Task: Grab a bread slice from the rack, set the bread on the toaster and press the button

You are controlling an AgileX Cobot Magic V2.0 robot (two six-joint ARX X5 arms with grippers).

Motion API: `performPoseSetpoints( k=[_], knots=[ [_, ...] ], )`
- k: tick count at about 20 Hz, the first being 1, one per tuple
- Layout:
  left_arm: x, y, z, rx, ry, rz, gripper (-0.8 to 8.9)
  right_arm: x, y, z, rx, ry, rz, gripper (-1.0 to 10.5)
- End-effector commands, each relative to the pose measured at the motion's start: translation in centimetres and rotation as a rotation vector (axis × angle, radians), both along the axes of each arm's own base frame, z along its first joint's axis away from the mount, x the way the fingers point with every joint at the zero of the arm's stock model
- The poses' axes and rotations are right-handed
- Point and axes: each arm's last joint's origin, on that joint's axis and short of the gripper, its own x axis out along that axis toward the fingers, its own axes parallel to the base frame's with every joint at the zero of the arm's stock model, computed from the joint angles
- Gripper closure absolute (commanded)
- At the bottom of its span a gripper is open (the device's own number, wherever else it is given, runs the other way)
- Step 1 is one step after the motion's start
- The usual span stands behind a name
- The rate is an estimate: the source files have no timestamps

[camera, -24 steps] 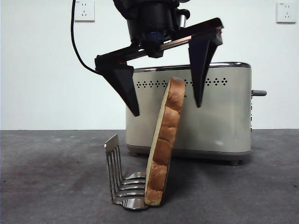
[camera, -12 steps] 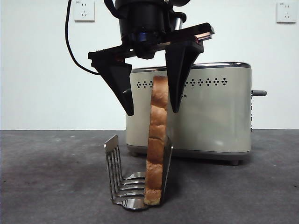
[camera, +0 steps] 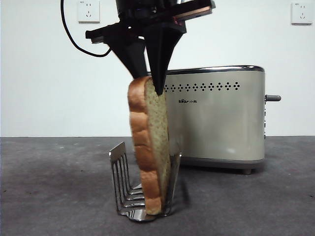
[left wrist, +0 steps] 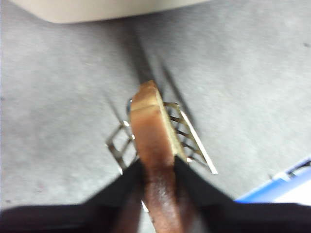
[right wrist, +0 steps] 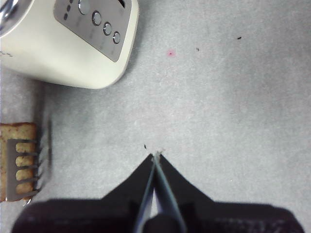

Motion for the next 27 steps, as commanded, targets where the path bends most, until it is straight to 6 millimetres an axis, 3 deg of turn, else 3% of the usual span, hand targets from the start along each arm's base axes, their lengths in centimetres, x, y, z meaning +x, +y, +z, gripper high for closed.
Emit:
performPoseSetpoints(
  k=[1, 7, 14, 20, 27],
  knots=[
    [0.0, -0.1, -0.1, -0.015, 0.021, -0.019, 8.26, 0.0, 0.0, 0.1, -0.009, -0.007, 0.005, 9.4],
    [-0.1, 0.0, 0.4, -0.043, 0.005, -0.045, 8.26, 0.0, 0.0, 0.1, -0.011, -0.007, 0.007, 9.4],
    [-2.1, 2.7, 5.4, -0.154, -0.108, -0.076, 8.26, 0.0, 0.0, 0.1, -0.015, -0.009, 0.013, 9.4],
    [-5.1, 6.2, 10.8, -0.161, -0.366, -0.461, 8.22, 0.1, -0.1, 0.1, -0.036, -0.009, -0.001, 9.4],
    [-6.1, 7.5, 17.6, -0.053, -0.803, -0.926, 8.23, 0.1, -0.1, 0.1, -0.036, -0.009, -0.001, 9.4]
  ],
)
